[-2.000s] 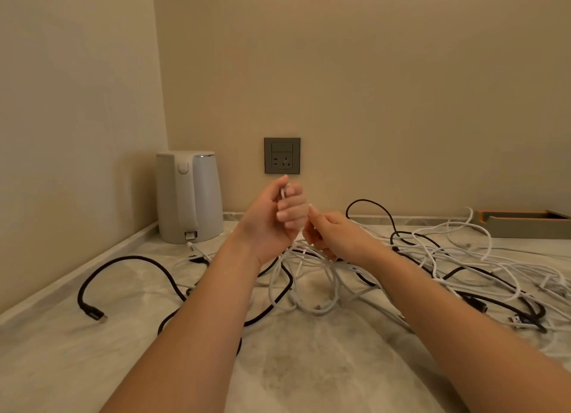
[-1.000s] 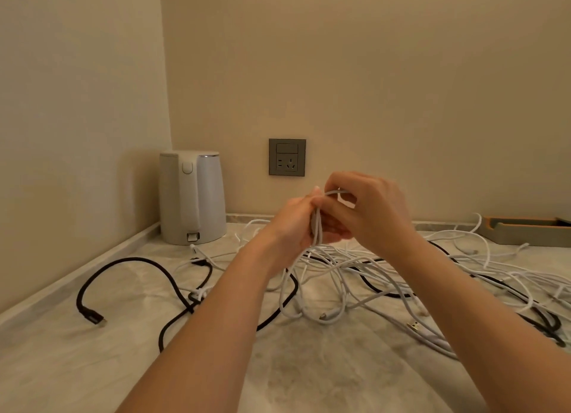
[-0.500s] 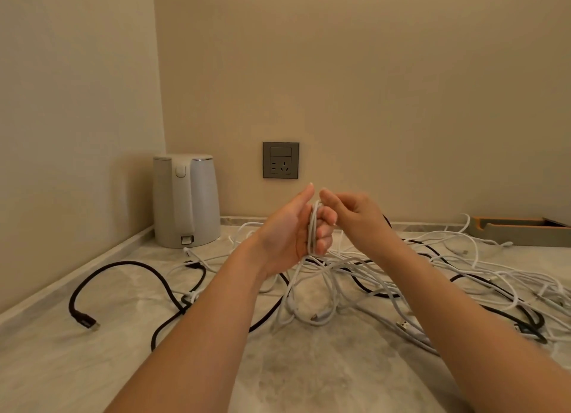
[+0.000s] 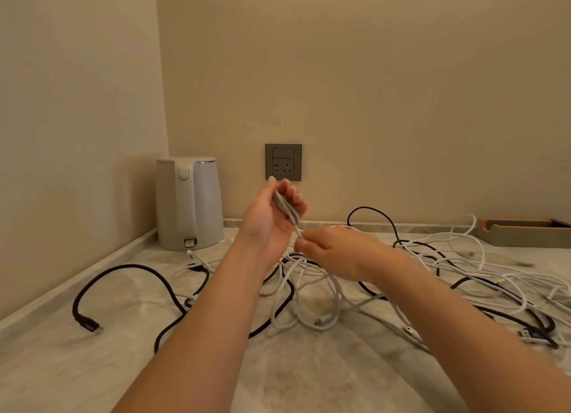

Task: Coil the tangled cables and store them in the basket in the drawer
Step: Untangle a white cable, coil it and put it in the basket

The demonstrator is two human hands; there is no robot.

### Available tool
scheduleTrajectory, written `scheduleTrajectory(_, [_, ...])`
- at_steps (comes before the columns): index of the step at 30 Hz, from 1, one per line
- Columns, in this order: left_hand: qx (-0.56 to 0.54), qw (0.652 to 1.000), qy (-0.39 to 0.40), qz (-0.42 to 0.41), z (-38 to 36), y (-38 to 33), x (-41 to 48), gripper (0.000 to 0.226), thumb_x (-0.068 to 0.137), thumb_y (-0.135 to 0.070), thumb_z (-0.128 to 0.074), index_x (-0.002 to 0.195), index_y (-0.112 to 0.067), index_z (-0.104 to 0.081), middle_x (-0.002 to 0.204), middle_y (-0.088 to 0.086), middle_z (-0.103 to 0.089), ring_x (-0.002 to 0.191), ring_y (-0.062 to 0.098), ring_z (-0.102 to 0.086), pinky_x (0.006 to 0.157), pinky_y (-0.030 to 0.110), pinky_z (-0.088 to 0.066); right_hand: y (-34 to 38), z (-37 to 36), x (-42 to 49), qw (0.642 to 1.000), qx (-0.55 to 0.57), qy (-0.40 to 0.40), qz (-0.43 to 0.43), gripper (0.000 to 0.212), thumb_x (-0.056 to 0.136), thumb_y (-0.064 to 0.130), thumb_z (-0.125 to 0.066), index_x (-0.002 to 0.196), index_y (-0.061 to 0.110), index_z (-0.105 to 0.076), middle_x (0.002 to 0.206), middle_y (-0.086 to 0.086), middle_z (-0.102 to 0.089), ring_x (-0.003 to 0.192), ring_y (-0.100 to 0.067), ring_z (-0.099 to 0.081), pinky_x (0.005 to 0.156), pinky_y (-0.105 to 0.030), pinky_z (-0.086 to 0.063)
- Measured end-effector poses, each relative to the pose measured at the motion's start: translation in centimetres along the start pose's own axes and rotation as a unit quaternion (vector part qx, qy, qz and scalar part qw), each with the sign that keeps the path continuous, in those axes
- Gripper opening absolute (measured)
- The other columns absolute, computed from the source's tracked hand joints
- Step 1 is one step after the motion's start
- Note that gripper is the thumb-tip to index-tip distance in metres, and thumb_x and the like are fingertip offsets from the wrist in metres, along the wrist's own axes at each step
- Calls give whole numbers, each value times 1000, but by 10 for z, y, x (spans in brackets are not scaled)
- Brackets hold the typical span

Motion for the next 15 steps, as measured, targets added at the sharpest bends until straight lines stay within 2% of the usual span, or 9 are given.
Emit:
scheduleTrajectory(3, [-13, 998, -50, -22, 13, -10, 1, 36, 103, -27, -35, 78, -10, -54, 58, 0, -58, 50, 8, -58, 54, 19, -53, 12, 10, -7, 995, -90, -30, 23, 32, 101, 39, -31, 74, 26, -44, 73, 8, -46, 77, -21, -48, 63, -33, -36])
scheduleTrajectory(5, [-4, 995, -90, -41, 23, -16, 3, 36, 103, -27, -35, 77, -9, -53, 57, 0, -57, 48, 7, -57, 53, 20, -52, 19, 21, -13, 990, -119, -64, 45, 28, 99, 35, -37, 78, 27, -54, 72, 10, -48, 75, -20, -50, 61, -31, -38])
scheduleTrajectory(7, [44, 989, -130, -54, 32, -19, 6, 37, 104, -27, -34, 78, -9, -52, 59, 1, -56, 47, 8, -57, 52, 20, -52, 22, 29, -17, 992, -90, -70, 55, 23, 96, 35, -46, 93, 27, -67, 82, 11, -59, 80, -17, -57, 68, -32, -48])
scheduleTrajectory(10, [133, 976, -158, -63, 35, -19, 6, 37, 105, -26, -31, 78, -7, -49, 61, 3, -53, 45, 8, -58, 51, 21, -51, 27, 32, -20, 995, -44, -57, 63, 22, 92, 38, -53, 98, 26, -71, 92, 11, -66, 85, -13, -61, 77, -37, -54])
scheduleTrajectory(13, [230, 965, -114, -47, 27, -14, 5, 36, 104, -22, -30, 80, -6, -51, 64, 5, -54, 50, 10, -57, 54, 22, -49, 29, 47, -21, 979, -90, -159, 86, 23, 93, 37, -52, 94, 24, -71, 78, 12, -63, 72, -12, -59, 67, -31, -52])
scheduleTrajectory(15, [320, 947, -25, 2, 12, -1, 1, 36, 103, -21, -31, 82, -4, -55, 69, 7, -56, 55, 12, -56, 55, 21, -50, 27, 58, -24, 961, -93, -235, 113, 23, 93, 39, -52, 89, 24, -69, 70, 14, -56, 63, -10, -52, 57, -26, -42])
Point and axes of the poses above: each hand's wrist, its own x-axis towards the middle knuckle, its own z-axis out of the back of the hand, y = z × x, the point moved 7 cm from there along x, towards the middle knuckle
